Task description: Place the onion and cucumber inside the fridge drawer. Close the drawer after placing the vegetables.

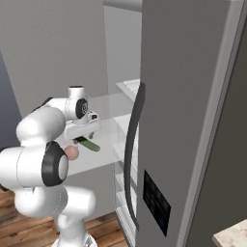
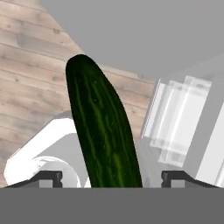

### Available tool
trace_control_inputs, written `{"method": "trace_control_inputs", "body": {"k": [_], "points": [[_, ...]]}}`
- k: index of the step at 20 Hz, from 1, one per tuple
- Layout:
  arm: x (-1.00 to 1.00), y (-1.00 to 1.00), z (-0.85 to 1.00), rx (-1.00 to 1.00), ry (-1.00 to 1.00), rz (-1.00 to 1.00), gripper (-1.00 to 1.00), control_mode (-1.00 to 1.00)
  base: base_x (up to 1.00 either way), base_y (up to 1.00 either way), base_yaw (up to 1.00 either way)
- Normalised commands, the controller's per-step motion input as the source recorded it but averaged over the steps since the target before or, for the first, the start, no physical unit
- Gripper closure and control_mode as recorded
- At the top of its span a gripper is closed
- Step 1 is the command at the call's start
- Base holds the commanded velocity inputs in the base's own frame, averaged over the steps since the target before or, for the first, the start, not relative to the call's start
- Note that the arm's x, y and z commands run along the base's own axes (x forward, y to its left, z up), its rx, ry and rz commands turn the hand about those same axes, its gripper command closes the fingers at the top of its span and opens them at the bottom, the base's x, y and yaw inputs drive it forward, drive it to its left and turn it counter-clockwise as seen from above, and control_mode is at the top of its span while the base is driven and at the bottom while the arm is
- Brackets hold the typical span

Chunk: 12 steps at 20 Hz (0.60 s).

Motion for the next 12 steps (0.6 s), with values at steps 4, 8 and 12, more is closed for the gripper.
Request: {"method": "trace_control_inputs", "body": {"k": [4,8,12], "points": [[0.00,0.01,0.89,0.00,-0.19,-0.06,-1.00,-1.00,0.00,0.00,0.00],[-0.30,0.09,0.94,0.00,-0.24,-0.10,-1.00,-1.00,0.00,0.00,0.00],[-0.80,0.54,0.47,-0.02,-0.24,-0.03,-1.00,-1.00,0.00,0.00,0.00]]}}
